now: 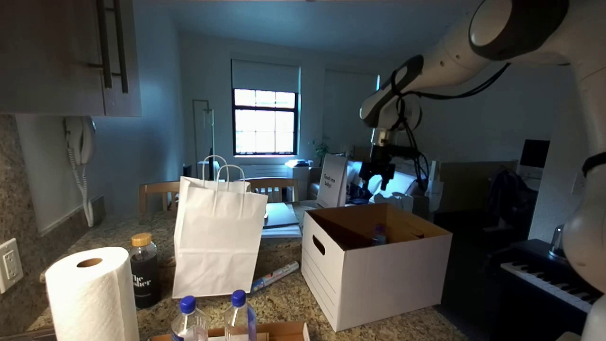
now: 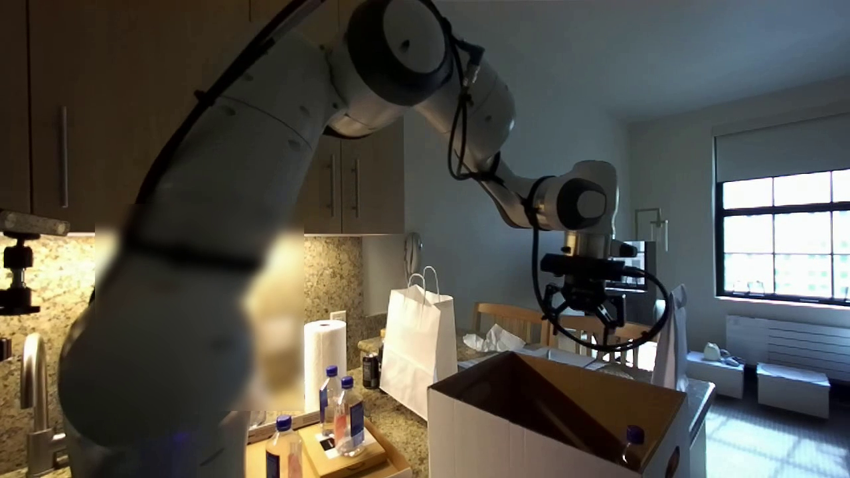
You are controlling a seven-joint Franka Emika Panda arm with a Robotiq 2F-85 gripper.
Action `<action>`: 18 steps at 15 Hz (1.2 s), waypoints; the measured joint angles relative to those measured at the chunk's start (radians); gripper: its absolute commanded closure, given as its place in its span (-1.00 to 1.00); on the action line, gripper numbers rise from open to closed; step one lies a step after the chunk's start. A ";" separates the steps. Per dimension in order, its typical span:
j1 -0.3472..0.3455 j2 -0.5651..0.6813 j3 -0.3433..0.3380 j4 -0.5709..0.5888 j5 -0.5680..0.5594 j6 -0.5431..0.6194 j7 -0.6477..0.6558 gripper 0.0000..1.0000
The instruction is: Place four empty water bottles inside the white storage box on the right
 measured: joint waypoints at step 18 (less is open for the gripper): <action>0.603 -0.266 0.308 -0.432 -0.572 0.288 0.349 -1.00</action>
